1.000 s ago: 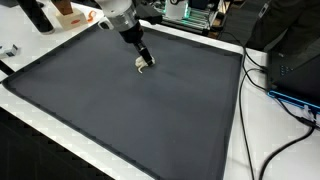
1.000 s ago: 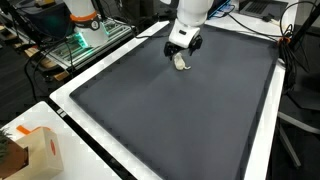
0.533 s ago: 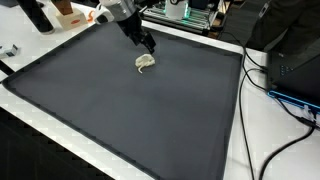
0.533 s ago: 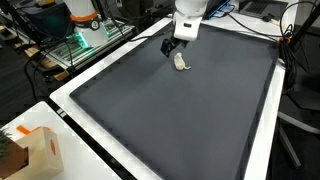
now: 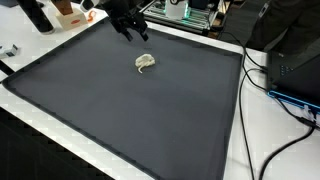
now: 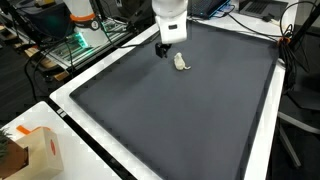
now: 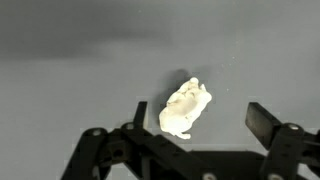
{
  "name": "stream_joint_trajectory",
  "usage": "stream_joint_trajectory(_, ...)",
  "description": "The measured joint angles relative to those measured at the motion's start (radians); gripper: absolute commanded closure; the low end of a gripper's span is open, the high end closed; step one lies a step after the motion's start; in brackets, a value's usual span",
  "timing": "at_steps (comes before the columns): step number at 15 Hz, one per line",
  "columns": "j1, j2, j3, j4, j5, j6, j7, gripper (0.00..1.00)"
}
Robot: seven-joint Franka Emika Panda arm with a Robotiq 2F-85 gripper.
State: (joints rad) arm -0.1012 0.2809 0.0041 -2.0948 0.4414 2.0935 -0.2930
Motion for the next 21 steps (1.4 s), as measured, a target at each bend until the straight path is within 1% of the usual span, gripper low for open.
stream_joint_trajectory(5,-0.103,-0.002,-0.007,-0.062,0.273,0.000,-0.247,0.00)
stream_joint_trajectory(9,-0.141,0.015,-0.029,-0.099,0.410,-0.011,-0.339,0.00)
stream_joint_trajectory(16,-0.156,0.081,-0.073,-0.109,0.567,-0.096,-0.341,0.00)
stream_joint_trajectory(18,-0.156,0.104,-0.084,-0.107,0.602,-0.109,-0.318,0.00)
stream_joint_trajectory(21,-0.156,0.132,-0.095,-0.102,0.642,-0.115,-0.247,0.00)
